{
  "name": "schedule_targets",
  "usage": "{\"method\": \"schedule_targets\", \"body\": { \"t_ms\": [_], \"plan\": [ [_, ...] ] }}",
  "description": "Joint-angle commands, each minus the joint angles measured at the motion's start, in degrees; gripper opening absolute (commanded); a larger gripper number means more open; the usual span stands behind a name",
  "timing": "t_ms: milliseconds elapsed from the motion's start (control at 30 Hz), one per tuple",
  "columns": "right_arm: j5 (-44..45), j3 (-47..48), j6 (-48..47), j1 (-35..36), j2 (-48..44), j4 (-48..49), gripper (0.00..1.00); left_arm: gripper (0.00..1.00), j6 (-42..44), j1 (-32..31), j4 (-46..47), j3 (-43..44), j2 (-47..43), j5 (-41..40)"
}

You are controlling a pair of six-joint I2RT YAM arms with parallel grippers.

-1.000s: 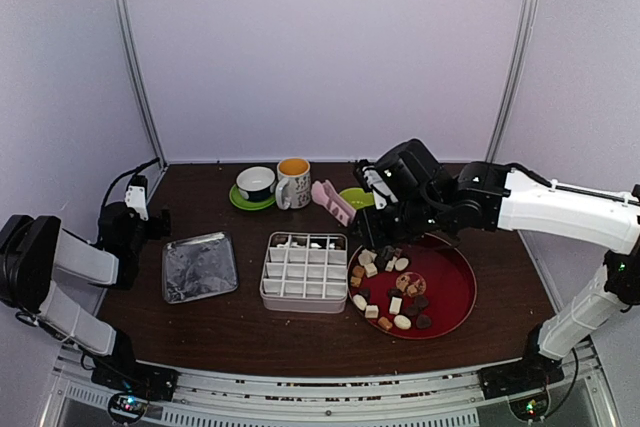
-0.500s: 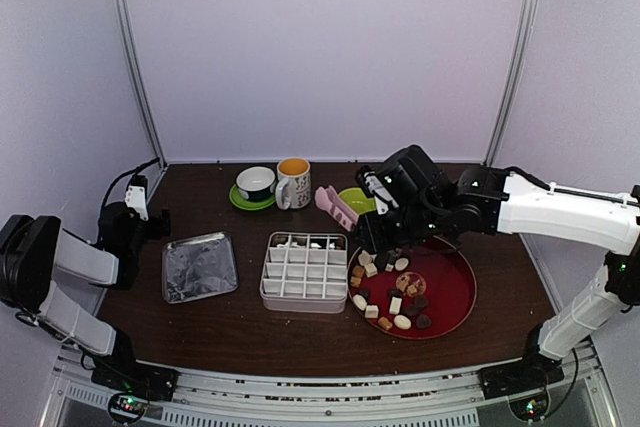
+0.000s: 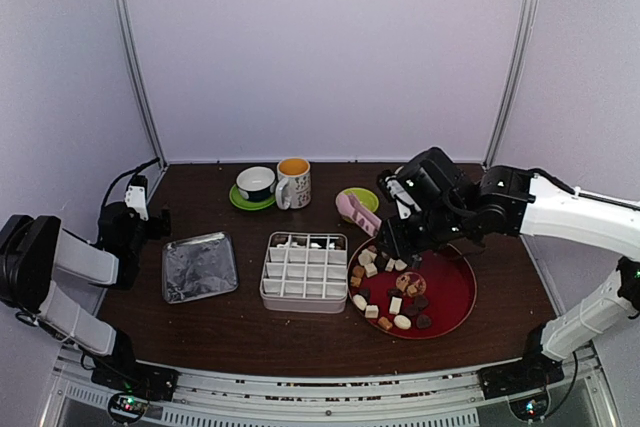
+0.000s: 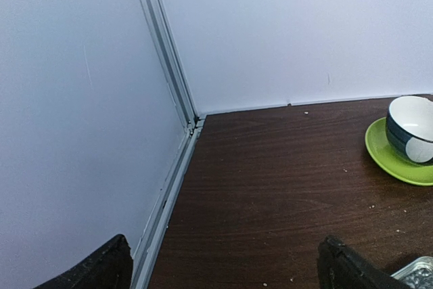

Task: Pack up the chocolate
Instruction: Pick up the fake chocolate from the plate.

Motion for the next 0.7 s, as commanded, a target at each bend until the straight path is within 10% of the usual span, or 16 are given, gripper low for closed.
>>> {"method": "schedule_targets", "body": {
  "t_ms": [0, 667],
  "plan": [
    [1.7, -3.2, 0.7, -1.0, -1.8, -6.0, 0.29, 0.98, 0.6, 0.5, 3.2, 0.5, -0.2, 0.5],
    [-0.6, -13.4, 3.7, -5.1, -5.4, -14.1, 0.33, 0.98, 0.6, 0.4, 3.2, 0.5, -0.1, 0.5]
  ]
}}
